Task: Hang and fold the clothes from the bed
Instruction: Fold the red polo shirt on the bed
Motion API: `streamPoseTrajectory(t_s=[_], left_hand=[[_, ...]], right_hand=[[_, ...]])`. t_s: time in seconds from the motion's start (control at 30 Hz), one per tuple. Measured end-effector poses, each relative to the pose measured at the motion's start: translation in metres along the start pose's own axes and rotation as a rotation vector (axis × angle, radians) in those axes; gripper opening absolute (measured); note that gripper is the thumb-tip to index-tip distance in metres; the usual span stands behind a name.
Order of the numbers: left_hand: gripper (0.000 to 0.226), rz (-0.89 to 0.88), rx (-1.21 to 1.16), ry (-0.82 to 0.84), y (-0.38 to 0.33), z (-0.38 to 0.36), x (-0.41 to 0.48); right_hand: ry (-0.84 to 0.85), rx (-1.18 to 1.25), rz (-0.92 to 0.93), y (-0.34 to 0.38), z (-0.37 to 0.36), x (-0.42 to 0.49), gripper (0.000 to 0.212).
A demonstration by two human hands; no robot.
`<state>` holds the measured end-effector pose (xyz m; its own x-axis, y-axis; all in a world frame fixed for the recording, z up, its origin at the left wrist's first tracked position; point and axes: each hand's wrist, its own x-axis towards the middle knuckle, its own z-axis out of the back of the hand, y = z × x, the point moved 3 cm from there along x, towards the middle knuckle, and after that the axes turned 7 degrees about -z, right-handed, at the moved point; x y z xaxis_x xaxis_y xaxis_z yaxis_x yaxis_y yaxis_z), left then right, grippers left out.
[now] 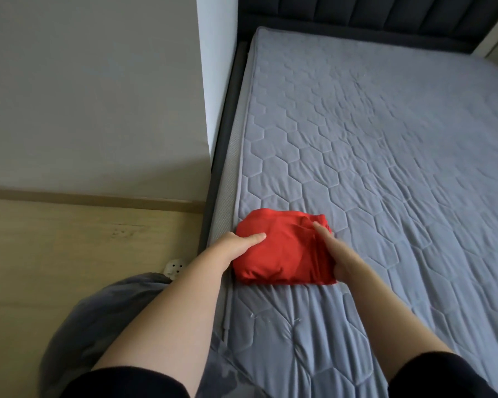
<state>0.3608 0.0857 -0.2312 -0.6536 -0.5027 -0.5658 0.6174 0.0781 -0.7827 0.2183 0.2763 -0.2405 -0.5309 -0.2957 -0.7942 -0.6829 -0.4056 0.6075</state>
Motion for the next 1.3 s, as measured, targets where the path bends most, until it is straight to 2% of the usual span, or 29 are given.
streamPoseTrajectory(t_s=[0.13, 0.2, 0.23, 0.3, 0.33, 0.37, 0.43, 0.5, 0.6, 0.67, 0.77, 0.8, 0.93, 0.97, 1.03, 1.07, 1.2, 1.3], left_hand=[[0.048, 0.022, -0.527, 0.031, -0.002, 0.007, 0.001], [0.033, 0.053, -0.617, -0.065, 0.004, 0.011, 0.002], [0.028, 0.045, -0.511, -0.145, 0.008, 0.014, 0.002], [0.017, -0.053, 0.038, -0.308, 0.011, 0.019, 0.001], [0.017, -0.152, 0.261, -0.4, 0.009, 0.019, 0.0], [0.02, -0.282, 0.37, -0.471, 0.004, 0.018, -0.001], [0.031, -0.584, 0.393, -0.548, -0.011, 0.014, -0.006], [0.028, -0.765, 0.469, -0.502, -0.021, 0.007, -0.006], [0.024, -0.802, 0.584, -0.336, -0.019, -0.004, -0.001], [0.02, -0.784, 0.621, -0.289, -0.017, -0.007, 0.003], [0.011, -0.739, 0.58, -0.281, -0.017, -0.005, 0.008], [0.01, -0.725, 0.568, -0.284, -0.018, -0.004, 0.01], [0.014, -0.665, 0.588, -0.308, -0.016, -0.005, 0.014], [0.014, -0.648, 0.588, -0.319, -0.016, -0.006, 0.014], [0.015, -0.626, 0.578, -0.345, -0.015, -0.007, 0.014], [0.015, -0.617, 0.577, -0.358, -0.014, -0.008, 0.015], [0.016, -0.597, 0.659, -0.432, -0.01, -0.009, 0.014], [0.017, -0.572, 0.692, -0.487, -0.008, -0.01, 0.013]], right_hand=[[0.035, 0.194, 0.211, 0.007, 0.003, -0.004, 0.037], [-0.027, 0.199, 0.269, 0.006, 0.001, -0.002, 0.033], [-0.121, 0.058, 0.298, 0.006, 0.0, -0.002, 0.033], [-0.383, -0.384, 0.382, 0.005, -0.002, -0.001, 0.039], [-0.465, -0.498, 0.438, 0.004, -0.003, -0.002, 0.045], [-0.485, -0.52, 0.529, 0.005, -0.004, -0.005, 0.05], [-0.472, -0.575, 0.781, 0.011, -0.005, -0.013, 0.058], [-0.391, -0.707, 0.868, 0.021, -0.006, -0.016, 0.066], [-0.197, -0.895, 0.775, 0.035, -0.012, -0.014, 0.074], [-0.089, -1.03, 0.749, 0.044, -0.018, -0.013, 0.07], [-0.045, -1.095, 0.766, 0.061, -0.021, -0.014, 0.034], [-0.027, -1.059, 0.758, 0.068, -0.019, -0.014, 0.021], [0.13, -0.684, 0.594, 0.086, -0.004, -0.014, 0.01], [0.173, -0.568, 0.558, 0.087, 0.0, -0.014, 0.008], [0.227, -0.442, 0.522, 0.088, 0.006, -0.012, 0.021], [0.2, -0.485, 0.52, 0.088, 0.009, -0.01, 0.025], [-0.133, -0.994, 0.485, 0.091, 0.024, 0.004, 0.034], [-0.227, -1.07, 0.418, 0.084, 0.019, 0.014, 0.041]])
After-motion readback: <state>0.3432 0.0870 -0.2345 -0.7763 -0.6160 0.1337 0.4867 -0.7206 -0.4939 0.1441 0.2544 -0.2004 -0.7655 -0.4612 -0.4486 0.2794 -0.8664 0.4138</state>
